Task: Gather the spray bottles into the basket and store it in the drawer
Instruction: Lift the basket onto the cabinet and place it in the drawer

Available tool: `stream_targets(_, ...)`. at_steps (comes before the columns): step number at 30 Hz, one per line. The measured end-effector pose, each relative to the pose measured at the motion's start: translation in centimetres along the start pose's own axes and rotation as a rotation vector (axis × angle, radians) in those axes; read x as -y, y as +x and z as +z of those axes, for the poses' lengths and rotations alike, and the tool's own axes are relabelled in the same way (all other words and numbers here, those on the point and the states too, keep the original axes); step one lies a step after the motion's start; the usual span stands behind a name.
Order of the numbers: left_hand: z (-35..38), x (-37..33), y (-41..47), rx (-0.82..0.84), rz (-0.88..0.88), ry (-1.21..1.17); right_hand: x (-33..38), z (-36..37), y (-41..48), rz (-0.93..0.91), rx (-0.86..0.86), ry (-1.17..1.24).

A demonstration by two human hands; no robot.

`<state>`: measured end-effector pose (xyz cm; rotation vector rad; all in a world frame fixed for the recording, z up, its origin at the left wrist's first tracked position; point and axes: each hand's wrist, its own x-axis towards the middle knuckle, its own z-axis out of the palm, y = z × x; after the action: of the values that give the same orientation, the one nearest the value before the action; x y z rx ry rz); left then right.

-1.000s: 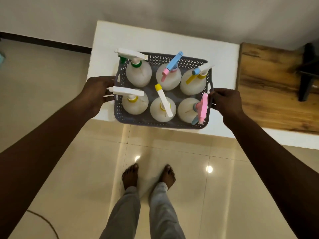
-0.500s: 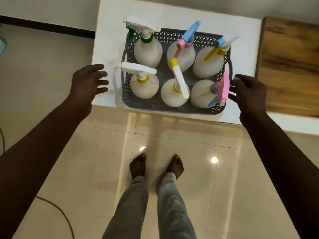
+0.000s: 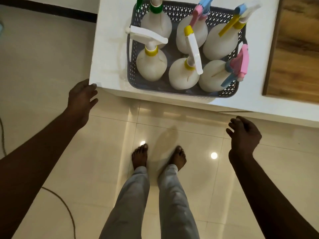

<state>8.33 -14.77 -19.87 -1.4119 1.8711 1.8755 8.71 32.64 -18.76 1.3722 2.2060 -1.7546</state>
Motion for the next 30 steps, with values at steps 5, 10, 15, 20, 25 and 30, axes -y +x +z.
stream_targets(5, 0.4, 0.2, 0.0, 0.072, -0.024, 0.007, 0.7, 1.3, 0.3, 0.025, 0.054, 0.086)
stream_targets(10, -0.4, 0.5, 0.6, 0.072, -0.025, 0.092, 1.6, 1.7, 0.6, 0.041, 0.092, 0.109)
stream_targets(15, -0.6, 1.0, 0.8, 0.066, 0.056, 0.202, 1.5, 1.2, 0.8, 0.028, 0.103, 0.060)
stream_targets(20, 0.1, 1.2, 0.1, 0.052, 0.082, 0.181, 0.5, 0.3, 0.6, 0.012, 0.133, 0.030)
stream_targets(25, -0.3, 1.6, 0.2, 0.031, 0.079, 0.189, -0.4, 0.0, 0.4, 0.012, 0.136, 0.016)
stream_targets(30, -0.4, 2.1, 0.1, 0.012, 0.103, 0.192, -0.7, -0.2, 0.7, 0.010, 0.114, 0.021)
